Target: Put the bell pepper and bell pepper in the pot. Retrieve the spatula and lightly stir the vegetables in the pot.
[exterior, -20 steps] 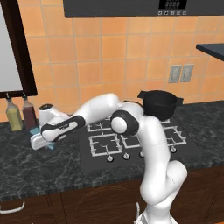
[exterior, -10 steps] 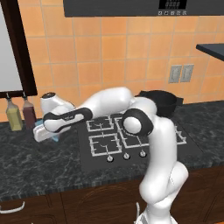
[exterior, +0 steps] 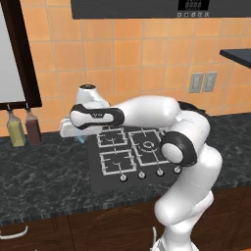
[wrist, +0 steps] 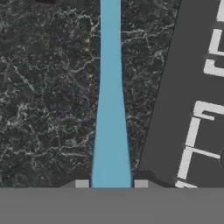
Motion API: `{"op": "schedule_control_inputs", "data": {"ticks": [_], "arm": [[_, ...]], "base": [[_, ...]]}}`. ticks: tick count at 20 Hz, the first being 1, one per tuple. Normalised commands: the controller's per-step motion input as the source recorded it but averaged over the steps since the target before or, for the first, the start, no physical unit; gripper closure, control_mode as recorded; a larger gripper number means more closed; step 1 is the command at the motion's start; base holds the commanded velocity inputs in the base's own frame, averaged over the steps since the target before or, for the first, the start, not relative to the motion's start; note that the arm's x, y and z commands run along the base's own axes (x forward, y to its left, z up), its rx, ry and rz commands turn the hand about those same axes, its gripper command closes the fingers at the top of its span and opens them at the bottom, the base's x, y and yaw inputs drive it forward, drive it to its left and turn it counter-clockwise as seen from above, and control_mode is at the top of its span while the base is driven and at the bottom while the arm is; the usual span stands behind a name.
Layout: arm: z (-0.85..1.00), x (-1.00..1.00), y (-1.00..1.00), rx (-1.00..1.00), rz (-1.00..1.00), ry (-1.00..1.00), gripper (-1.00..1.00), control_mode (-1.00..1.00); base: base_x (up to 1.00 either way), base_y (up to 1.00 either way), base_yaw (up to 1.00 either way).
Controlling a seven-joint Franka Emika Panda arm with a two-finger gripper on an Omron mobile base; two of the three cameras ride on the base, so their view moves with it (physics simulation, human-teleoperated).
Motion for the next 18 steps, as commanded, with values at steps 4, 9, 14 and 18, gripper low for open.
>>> {"op": "schedule_control_inputs", "data": {"ticks": [4,9,14,18], "arm": [[0.88,-0.06,-0.73,0.51,-0.57,0.00,1.00,-1.00],[0.89,-0.12,-0.21,0.68,-0.67,0.00,1.00,-1.00],[0.97,-0.30,-0.19,0.71,-0.67,0.02,1.00,-1.00],[1.00,-0.34,-0.61,0.73,-0.57,0.25,1.00,-1.00]], "base": [[0.00,0.00,0.00],[0.00,0.00,0.00],[0.00,0.00,0.00],[0.00,0.00,0.00]]}}
